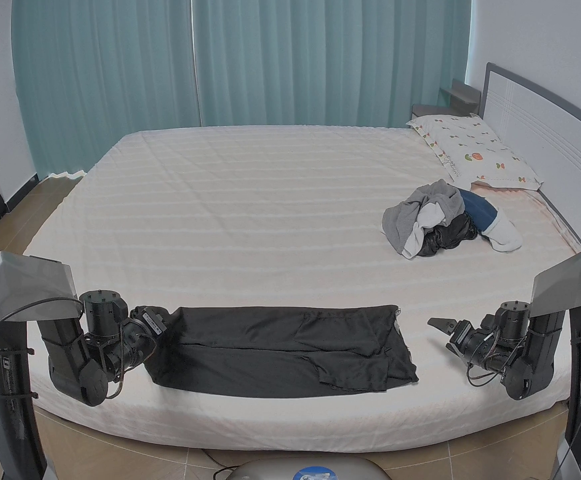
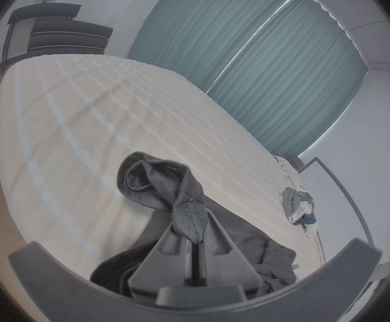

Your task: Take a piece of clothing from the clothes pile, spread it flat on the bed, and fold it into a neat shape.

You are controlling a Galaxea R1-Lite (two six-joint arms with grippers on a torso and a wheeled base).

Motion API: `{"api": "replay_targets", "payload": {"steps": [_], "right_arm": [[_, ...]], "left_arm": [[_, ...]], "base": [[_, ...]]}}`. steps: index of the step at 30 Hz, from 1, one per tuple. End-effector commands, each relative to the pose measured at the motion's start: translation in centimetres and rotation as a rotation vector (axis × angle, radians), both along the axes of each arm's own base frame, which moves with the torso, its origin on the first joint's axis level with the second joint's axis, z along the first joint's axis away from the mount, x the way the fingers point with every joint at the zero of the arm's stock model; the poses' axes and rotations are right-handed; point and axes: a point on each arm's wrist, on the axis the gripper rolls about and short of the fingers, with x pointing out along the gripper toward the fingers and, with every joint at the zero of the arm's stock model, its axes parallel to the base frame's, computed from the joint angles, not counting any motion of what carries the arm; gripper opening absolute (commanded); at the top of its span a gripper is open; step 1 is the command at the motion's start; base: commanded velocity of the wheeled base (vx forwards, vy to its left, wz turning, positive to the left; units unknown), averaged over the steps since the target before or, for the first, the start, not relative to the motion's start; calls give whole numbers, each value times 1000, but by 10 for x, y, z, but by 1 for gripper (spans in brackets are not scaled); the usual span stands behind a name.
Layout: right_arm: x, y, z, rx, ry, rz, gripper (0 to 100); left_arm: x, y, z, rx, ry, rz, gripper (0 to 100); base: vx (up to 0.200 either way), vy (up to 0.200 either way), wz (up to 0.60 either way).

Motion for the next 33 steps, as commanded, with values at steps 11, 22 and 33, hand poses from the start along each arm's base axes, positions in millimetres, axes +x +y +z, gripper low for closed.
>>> {"api": "replay_targets", "payload": {"steps": [11, 22, 33], "right_arm": [[1, 0, 0, 0, -3, -1, 100], [-1, 0, -4, -14, 7, -10, 100], [-1, 0, -4, -15, 8, -9, 100]], "left_arm": [[-6, -26, 19, -27, -36, -65, 0], [-4, -30, 25, -34, -45, -69, 0], [7, -50, 20, 10, 40, -66, 0]], "base": [[0, -200, 0], [0, -200, 0], [0, -200, 0]]}}
